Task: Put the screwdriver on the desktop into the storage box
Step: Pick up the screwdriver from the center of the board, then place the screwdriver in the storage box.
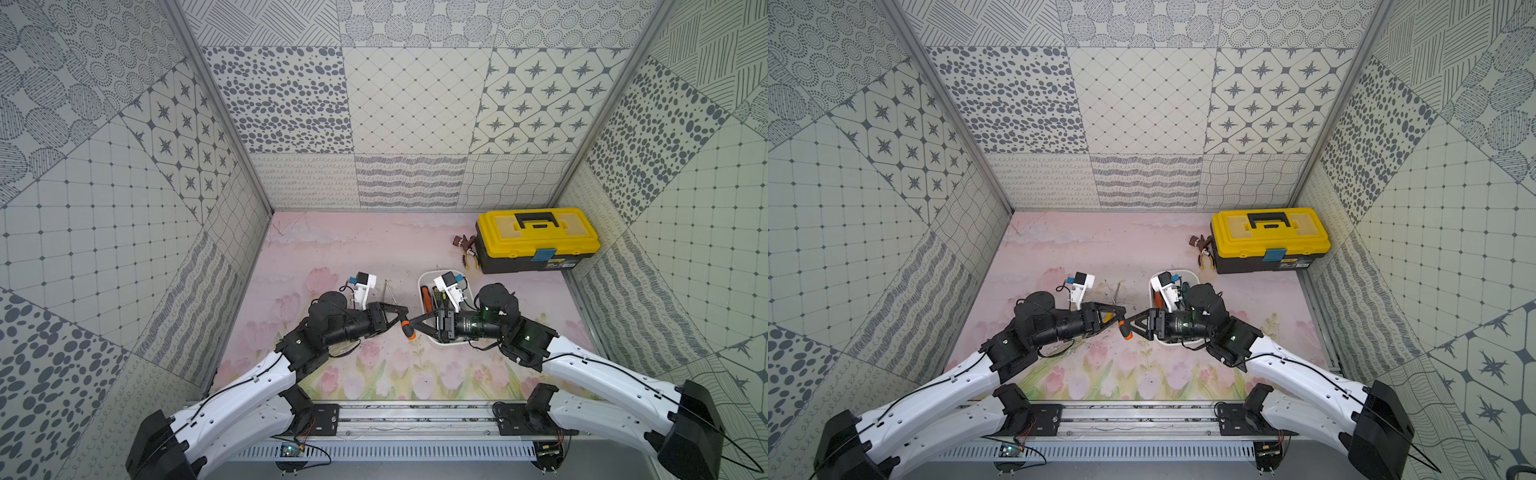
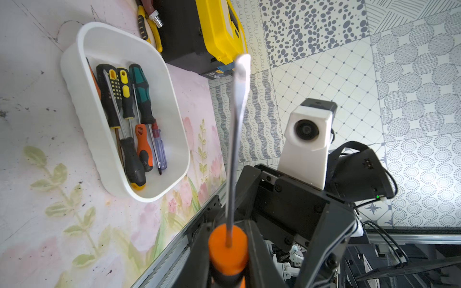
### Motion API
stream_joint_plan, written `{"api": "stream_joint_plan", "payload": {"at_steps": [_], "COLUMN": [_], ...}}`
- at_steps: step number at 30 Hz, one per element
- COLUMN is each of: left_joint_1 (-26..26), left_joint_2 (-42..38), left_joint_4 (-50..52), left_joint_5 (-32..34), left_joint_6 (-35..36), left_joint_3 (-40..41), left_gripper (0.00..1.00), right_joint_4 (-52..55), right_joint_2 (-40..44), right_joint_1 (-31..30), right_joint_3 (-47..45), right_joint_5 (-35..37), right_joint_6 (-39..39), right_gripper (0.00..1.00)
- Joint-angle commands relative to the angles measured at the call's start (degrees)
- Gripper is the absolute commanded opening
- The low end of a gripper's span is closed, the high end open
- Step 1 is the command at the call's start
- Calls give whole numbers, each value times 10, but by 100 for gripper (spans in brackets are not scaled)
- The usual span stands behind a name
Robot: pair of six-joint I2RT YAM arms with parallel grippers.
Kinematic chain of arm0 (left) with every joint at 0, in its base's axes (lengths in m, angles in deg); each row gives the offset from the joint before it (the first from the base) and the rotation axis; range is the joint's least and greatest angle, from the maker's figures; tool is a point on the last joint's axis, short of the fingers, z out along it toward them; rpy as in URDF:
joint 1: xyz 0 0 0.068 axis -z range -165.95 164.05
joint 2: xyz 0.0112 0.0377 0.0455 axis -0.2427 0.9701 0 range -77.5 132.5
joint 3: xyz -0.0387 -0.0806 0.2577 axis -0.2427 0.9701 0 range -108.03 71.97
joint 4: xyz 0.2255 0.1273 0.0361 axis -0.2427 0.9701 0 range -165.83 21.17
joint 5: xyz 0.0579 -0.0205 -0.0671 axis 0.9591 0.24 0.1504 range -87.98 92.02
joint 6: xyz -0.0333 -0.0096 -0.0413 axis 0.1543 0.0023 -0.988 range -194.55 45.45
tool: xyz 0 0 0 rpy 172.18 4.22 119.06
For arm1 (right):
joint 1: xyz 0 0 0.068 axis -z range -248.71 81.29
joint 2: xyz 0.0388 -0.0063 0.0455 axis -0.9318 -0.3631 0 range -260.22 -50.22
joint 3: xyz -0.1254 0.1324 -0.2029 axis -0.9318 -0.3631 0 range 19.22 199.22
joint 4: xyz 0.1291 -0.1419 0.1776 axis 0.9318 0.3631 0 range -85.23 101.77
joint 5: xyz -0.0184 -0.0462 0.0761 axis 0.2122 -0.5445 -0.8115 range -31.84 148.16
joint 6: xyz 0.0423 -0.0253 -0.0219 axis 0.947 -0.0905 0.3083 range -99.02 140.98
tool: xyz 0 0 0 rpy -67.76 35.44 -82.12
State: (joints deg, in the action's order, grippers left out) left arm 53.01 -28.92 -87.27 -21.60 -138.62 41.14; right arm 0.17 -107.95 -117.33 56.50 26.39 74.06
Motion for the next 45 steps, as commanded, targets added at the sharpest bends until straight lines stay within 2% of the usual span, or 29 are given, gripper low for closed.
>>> {"api": "stream_joint_plan", "payload": {"at_steps": [1, 13, 18, 19, 20, 24, 27, 31, 33, 38, 45], "left_joint_1": [0, -1, -1, -1, -1, -1, -1, -1, -1, -1, -1], "left_joint_2": [-10, -9, -2, 0, 0, -4, -7, 3, 13, 31, 72], "left_joint_4": [-104, -103, -79, -69, -53, 23, 118, 257, 301, 327, 351], "left_joint_5": [-5, -6, -2, 1, 7, 47, 116, 215, 247, 257, 299], "left_joint_6": [-30, -16, -6, -1, 6, 43, 76, 111, 118, 121, 120], "left_joint_3": [7, 7, 2, -1, -5, -23, -49, -98, -111, -115, -115], "left_gripper": [0, 0, 0, 3, 12, 59, 71, 71, 70, 66, 65], "right_joint_4": [-53, -74, -61, -60, -60, -25, 47, 154, 244, 354, 414], "right_joint_2": [-15, -42, -46, -44, -42, -37, -30, -34, -40, -65, -113], "right_joint_1": [1, -3, -4, -4, -5, -4, -4, 18, 33, 86, 91], "right_joint_3": [-5, -4, 1, 0, -3, 5, 23, 45, 65, 83, 111], "right_joint_5": [-22, -40, -32, -28, -24, -2, 42, 108, 171, 228, 301], "right_joint_6": [11, 18, 10, 9, 9, -4, -27, -46, -62, -85, -115], "right_gripper": [64, 40, 11, 9, 7, 2, 0, 0, 0, 0, 0]}}
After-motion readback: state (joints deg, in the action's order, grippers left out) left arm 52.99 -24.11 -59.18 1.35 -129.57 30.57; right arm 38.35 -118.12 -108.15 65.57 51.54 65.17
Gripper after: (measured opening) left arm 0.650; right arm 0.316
